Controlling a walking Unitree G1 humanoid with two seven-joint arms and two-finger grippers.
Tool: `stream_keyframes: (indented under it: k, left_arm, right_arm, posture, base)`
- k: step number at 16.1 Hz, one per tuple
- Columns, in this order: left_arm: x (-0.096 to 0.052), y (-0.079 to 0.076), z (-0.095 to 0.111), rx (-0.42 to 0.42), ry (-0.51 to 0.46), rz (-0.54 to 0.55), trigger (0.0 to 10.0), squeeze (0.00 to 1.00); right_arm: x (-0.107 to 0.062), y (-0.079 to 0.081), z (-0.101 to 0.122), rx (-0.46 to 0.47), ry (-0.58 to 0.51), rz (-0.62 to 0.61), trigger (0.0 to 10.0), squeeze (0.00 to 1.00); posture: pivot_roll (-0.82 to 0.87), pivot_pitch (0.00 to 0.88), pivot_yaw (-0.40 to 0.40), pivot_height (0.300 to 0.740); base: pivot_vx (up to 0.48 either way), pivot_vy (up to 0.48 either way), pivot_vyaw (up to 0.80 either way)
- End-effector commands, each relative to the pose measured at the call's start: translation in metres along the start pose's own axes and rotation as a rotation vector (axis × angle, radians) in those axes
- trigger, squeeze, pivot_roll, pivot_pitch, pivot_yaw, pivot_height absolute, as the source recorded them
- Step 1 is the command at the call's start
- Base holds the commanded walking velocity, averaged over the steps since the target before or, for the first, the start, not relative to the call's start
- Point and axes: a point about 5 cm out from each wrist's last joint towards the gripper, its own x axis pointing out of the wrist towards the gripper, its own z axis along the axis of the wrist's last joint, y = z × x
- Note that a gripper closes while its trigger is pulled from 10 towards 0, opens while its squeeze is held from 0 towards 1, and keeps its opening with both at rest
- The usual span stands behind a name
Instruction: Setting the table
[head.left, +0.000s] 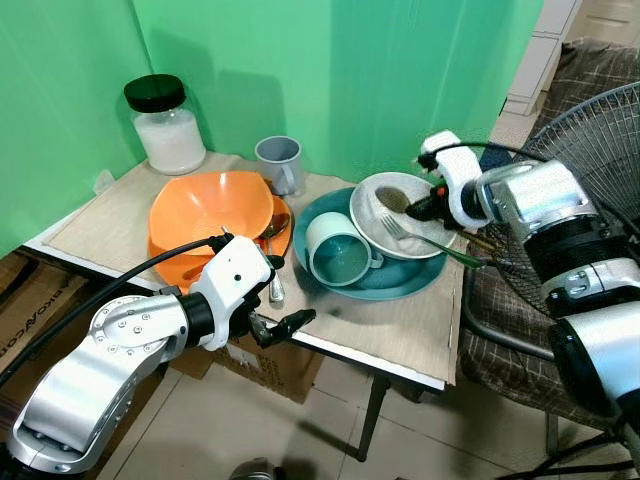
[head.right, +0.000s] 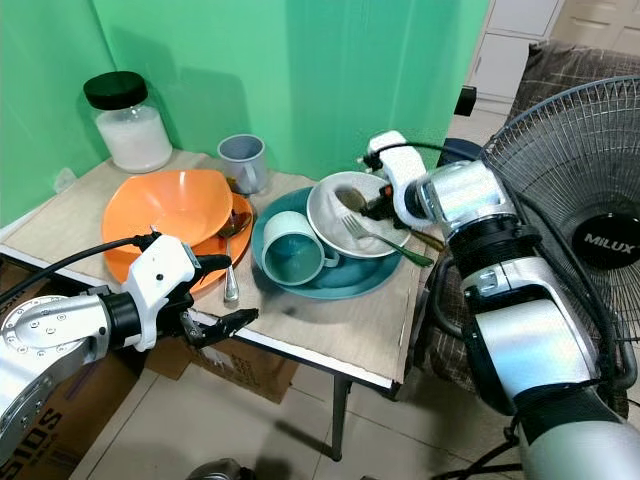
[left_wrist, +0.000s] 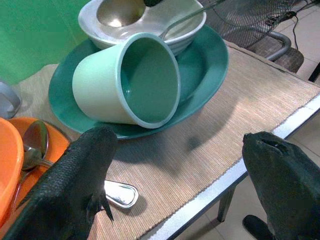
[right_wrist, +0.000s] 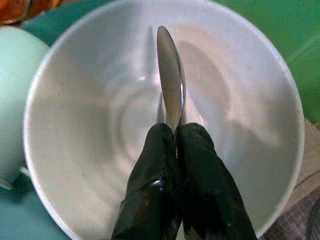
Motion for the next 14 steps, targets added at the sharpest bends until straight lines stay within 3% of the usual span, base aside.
stream_keyframes:
  k: [1,6,10,13,14]
  left_arm:
    - [0.001,0.000,0.001,0.021,0.001,-0.003,10.0,0.00]
    - [0.001,0.001,0.002,0.023,-0.006,0.011,10.0,0.00]
    - [0.001,0.005,0.007,0.029,-0.054,0.097,10.0,0.00]
    - [0.002,0.013,0.014,0.048,-0.106,0.216,10.0,0.00]
    - [0.000,0.025,0.020,0.027,-0.156,0.366,10.0,0.00]
  right_arm:
    - [-0.003,0.001,0.004,0.002,-0.018,0.012,0.0,0.00]
    - [-0.010,0.003,0.016,0.140,-0.167,0.083,0.0,0.00]
    - [-0.028,0.005,0.027,0.385,-0.481,0.183,0.0,0.00]
    - [-0.049,0.010,0.027,0.402,-0.663,0.192,0.0,0.00]
    - [-0.070,0.027,0.022,0.409,-0.824,0.237,0.0,0.00]
  posture:
    - [0.03,0.000,0.003,0.740]
    - [0.03,0.000,0.001,0.740]
    - [0.04,0.000,-0.018,0.740]
    - [0.05,0.000,-0.025,0.740]
    - [0.06,0.000,-0.035,0.740]
  base:
    - [0.000,0.000,0.00]
    - [0.000,0.000,0.00]
    - [0.000,0.000,0.00]
    - [0.000,0.000,0.00]
    - [0.000,0.000,0.00]
